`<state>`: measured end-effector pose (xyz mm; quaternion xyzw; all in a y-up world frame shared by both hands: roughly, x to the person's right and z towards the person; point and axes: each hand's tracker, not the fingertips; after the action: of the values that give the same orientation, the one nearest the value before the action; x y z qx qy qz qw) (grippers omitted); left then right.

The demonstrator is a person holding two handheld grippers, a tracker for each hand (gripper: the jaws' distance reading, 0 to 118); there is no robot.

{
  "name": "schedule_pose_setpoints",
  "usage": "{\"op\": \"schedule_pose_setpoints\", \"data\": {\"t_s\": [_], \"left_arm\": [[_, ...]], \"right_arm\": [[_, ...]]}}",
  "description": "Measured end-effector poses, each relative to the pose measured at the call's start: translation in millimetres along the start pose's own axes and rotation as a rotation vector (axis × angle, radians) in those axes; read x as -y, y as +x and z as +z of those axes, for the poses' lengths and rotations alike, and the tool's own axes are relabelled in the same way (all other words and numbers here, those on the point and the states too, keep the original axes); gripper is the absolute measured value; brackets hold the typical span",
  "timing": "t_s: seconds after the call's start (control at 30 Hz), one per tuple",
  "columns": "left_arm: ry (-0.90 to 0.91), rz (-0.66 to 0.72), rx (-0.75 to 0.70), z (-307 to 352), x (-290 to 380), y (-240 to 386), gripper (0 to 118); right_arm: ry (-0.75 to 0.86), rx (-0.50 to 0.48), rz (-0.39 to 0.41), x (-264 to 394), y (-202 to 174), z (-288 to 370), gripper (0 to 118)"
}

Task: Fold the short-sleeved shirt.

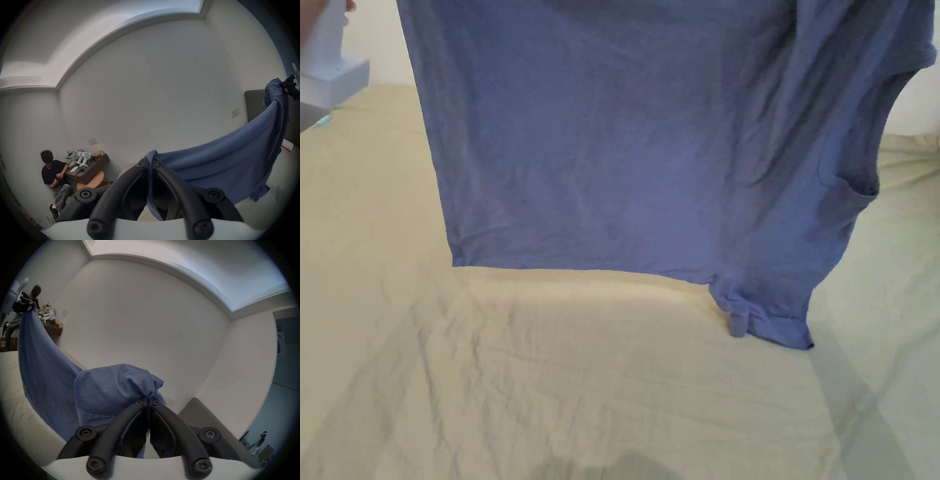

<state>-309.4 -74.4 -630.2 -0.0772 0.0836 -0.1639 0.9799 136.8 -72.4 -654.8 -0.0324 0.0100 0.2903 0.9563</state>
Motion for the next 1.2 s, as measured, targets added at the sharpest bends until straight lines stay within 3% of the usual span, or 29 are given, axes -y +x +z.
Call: {"op": "schedule_pose_setpoints", "data": {"t_s": [0.23,0.43,0.5,0.6,0.67,0.77,0.9,1.0,1.2], "left_arm": [[-0.13,-0.064,0.075,31.6,121.2,27.9,2],[-0.323,-0.113,0.176,115.9,254.2,50.9,2],[-0.395,-0.129,0.206,156.6,299.2,62.5,2],[-0.54,-0.18,0.299,208.0,356.3,81.6,2],[-0.612,-0.227,0.322,237.1,387.4,92.4,2],[-0.698,-0.325,0.362,270.3,424.3,97.7,2],[-0.779,-0.344,0.412,305.2,446.4,97.3,2],[-0.821,-0.385,0.438,324.2,451.9,102.6,2],[-0.855,-0.456,0.49,355.6,453.4,104.4,2]], "right_arm": [[-0.067,-0.142,-0.01,93.0,-60.2,44.6,4],[-0.142,-0.316,-0.042,185.9,-113.7,137.7,4],[-0.169,-0.407,-0.013,217.9,-133.4,175.9,4],[-0.206,-0.503,0.156,268.5,-166.6,233.0,4],[-0.27,-0.62,0.211,299.5,-184.0,263.0,4],[-0.342,-0.705,0.318,328.3,-205.3,306.3,4],[-0.461,-0.807,0.374,342.6,-217.2,349.0,4],[-0.541,-0.869,0.342,344.9,-216.6,372.0,4],[-0.598,-0.885,0.291,361.5,-195.3,397.9,4]]}}
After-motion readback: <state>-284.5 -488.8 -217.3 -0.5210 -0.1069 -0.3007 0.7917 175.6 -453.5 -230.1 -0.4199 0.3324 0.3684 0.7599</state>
